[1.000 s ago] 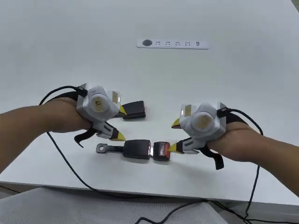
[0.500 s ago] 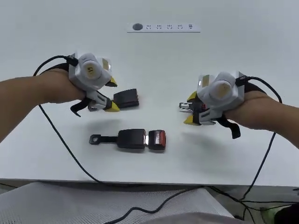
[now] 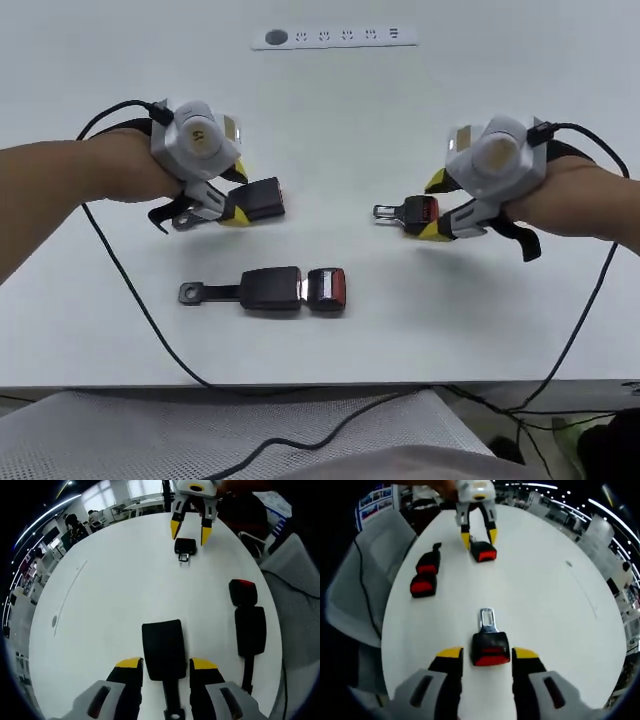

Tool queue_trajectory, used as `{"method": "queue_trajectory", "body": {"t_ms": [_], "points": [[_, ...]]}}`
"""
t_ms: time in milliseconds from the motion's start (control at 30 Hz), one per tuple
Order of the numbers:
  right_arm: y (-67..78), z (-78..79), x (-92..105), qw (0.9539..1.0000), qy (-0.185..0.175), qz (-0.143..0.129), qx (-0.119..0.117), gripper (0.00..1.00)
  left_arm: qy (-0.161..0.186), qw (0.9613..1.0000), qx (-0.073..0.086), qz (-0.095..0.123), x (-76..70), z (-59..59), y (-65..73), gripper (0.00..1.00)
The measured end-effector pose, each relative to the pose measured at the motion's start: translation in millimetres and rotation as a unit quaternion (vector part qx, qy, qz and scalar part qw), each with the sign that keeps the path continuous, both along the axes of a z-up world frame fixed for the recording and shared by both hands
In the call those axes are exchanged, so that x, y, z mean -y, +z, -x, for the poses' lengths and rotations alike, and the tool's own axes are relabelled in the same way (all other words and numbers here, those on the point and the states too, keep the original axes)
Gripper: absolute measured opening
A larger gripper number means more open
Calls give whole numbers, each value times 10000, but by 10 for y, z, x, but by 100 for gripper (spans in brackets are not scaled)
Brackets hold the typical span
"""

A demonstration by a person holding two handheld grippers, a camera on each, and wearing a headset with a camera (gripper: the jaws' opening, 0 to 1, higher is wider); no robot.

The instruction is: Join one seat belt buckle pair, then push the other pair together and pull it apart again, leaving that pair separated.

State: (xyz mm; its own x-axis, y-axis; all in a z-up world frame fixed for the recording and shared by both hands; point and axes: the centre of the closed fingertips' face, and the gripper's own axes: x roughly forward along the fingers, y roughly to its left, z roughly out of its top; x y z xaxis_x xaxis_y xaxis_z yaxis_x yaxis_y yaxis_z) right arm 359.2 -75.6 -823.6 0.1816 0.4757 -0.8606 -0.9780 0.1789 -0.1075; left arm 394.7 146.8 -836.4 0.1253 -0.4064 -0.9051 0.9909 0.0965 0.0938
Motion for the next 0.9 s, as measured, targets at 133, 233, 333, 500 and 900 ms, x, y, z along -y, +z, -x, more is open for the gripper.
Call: {"method": "queue_trajectory", "body": {"t_ms": [133,233,333,500,900], "points": [[-66,-17,-19,10000,10,40,-88,36,-80,9999,62,-77,8,8,-24,33],[-113,-22,-13,9997,-5,74,-213,32,-226,9996,125,-83,35,63,-13,33],[-141,-25,-5,9996,34,129,-244,31,-370,9990,207,-151,46,94,-4,32],[-142,-27,4,9997,31,132,-219,31,-382,9987,266,-198,77,144,13,32],[-123,-52,-310,9994,294,151,-124,31,-190,9998,27,-13,109,146,25,32]]}}
